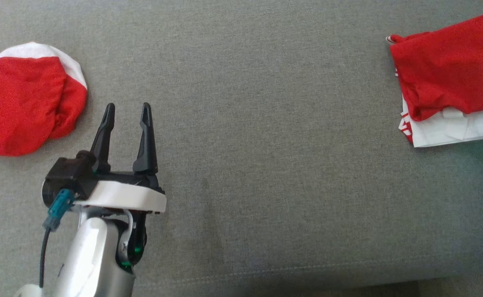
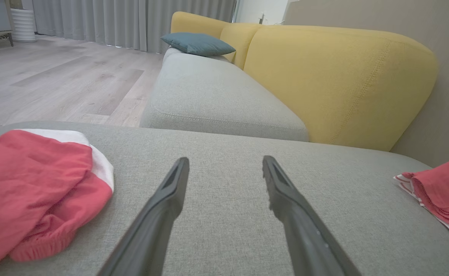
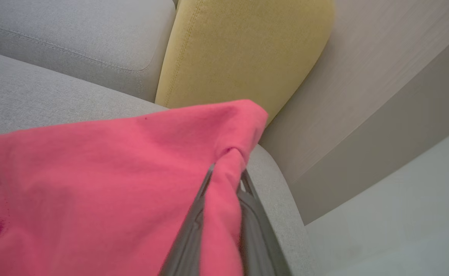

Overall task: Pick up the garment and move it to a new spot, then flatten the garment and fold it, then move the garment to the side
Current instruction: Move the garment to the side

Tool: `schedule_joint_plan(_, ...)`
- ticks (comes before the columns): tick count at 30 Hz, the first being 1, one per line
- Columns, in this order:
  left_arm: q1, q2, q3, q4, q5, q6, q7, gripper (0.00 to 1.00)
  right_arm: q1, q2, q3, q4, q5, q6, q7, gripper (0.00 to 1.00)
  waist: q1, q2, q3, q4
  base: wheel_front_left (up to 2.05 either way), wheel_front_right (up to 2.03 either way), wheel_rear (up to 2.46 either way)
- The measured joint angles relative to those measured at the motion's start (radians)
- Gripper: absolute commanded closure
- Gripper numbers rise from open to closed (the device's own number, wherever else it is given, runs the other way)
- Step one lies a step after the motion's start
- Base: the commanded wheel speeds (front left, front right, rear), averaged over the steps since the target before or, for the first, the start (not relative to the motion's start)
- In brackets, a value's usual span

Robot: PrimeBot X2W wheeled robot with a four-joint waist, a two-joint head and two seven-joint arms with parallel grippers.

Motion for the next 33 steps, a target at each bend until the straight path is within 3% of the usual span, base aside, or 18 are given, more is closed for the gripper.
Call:
schedule_joint_plan(12,0.002,0.000,0.003,0.000,0.005,-0.007,0.000,0.00,0.042,0.005,0.000,-0.064,0.020,0.000,0.006,1.00,0.0000,0.0000,-0.013,-0.006,0.00,0.00,0.00)
schedule_joint_plan(13,0.002,0.000,0.002,0.000,0.009,-0.007,0.000,0.00,0.042,0.006,0.001,-0.069,0.023,0.000,0.006,0.66,0.0000,0.0000,-0.015,-0.007,0.00,0.00,0.00)
schedule_joint_plan(14,0.002,0.000,0.002,0.001,0.009,-0.007,0.000,0.00,0.042,0.007,0.003,-0.076,0.029,0.000,0.005,0.07,0.0000,0.0000,-0.018,-0.008,0.00,0.00,0.00)
schedule_joint_plan(15,0.002,0.000,0.002,0.001,0.009,-0.007,0.000,0.00,0.042,0.011,0.003,-0.081,0.040,0.000,0.005,0.00,0.0000,0.0000,-0.022,-0.009,0.00,0.00,0.00)
schedule_joint_plan(25,0.009,0.000,0.001,0.007,0.007,-0.006,0.000,0.00,0.069,0.037,0.014,-0.135,0.054,0.000,0.004,0.00,0.0000,0.0000,-0.058,-0.010,0.00,0.00,0.00)
schedule_joint_plan(33,0.020,0.000,0.002,0.006,-0.013,0.007,0.000,0.00,0.097,0.176,0.067,-0.209,0.103,0.000,-0.032,0.00,0.0000,0.0000,-0.126,-0.004,0.00,0.00,0.00)
